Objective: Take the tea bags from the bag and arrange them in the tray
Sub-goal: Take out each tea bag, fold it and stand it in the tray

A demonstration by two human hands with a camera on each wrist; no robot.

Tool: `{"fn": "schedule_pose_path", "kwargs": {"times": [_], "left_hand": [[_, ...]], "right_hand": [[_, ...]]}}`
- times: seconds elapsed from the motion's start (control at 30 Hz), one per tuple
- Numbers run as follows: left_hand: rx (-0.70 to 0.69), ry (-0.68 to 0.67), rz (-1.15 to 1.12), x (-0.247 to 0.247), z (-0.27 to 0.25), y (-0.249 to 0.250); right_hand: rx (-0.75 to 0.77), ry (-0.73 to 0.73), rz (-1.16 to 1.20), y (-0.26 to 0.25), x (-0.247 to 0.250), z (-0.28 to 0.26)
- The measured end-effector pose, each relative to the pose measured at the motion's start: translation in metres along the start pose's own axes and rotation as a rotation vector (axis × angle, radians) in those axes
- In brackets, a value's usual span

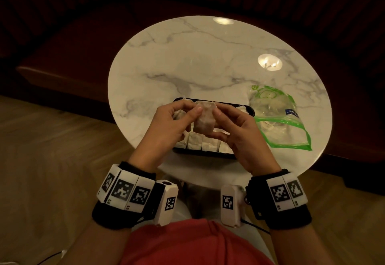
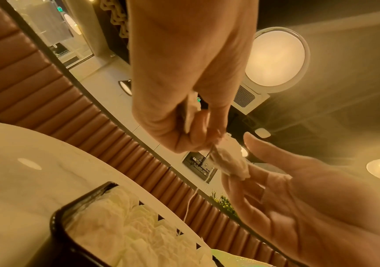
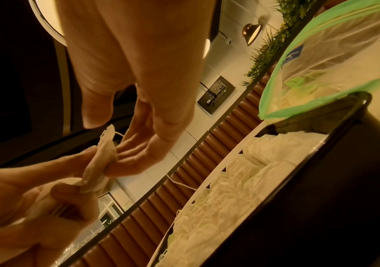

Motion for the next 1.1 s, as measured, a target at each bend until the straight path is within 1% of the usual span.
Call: {"fn": "schedule_pose_path", "kwargs": {"times": [0.1,0.23,0.33,0.5,0.57,0.63,0.67,0.7,0.8,0.87,0.93,1.0,1.1], "left_hand": [[-0.003,-0.031,0.031,-0.003,-0.001,0.001],[0.002,-0.01,0.061,-0.001,0.0,0.001],[-0.021,-0.022,0.102,-0.002,0.0,0.004],[-0.025,-0.041,0.126,-0.002,-0.001,0.005],[-0.028,-0.056,0.114,-0.003,-0.002,0.006],[-0.028,-0.067,0.098,-0.004,-0.002,0.008],[-0.022,-0.07,0.087,-0.005,-0.002,0.008],[-0.013,-0.072,0.074,-0.005,-0.002,0.009],[0.015,-0.072,0.03,-0.008,-0.003,0.009],[0.017,-0.07,0.026,-0.007,-0.003,0.008],[0.018,-0.065,0.038,-0.005,-0.003,0.005],[0.028,-0.058,0.05,-0.002,-0.002,0.002],[-0.019,-0.087,0.122,0.0,0.0,0.003]], "right_hand": [[0.022,0.052,0.029,-0.001,0.004,0.002],[0.039,0.169,-0.013,-0.001,0.018,0.003],[0.053,0.198,-0.012,-0.005,0.024,0.0],[0.075,0.197,0.049,-0.01,0.026,-0.001],[0.092,0.246,0.014,-0.009,0.029,0.0],[0.088,0.279,-0.086,-0.004,0.033,0.001],[0.066,0.263,-0.133,0.0,0.032,0.003],[0.033,0.215,-0.16,0.004,0.028,0.005],[-0.086,0.014,-0.135,0.016,0.01,0.007],[-0.149,-0.057,-0.128,0.019,-0.001,0.003],[-0.17,-0.045,-0.173,0.017,-0.004,-0.001],[-0.171,0.016,-0.201,0.014,0.003,-0.003],[-0.147,0.091,-0.243,0.003,0.016,-0.003]]}}
Point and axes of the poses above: each hand's wrist, its own z-axis towards the middle knuckle, its own x-axis out of the back of the hand, y = z × x, the point moved 8 cm from there along z, towards the middle knuckle, and after that the axes turned 11 degrees about -x, right-handed, at the moved point
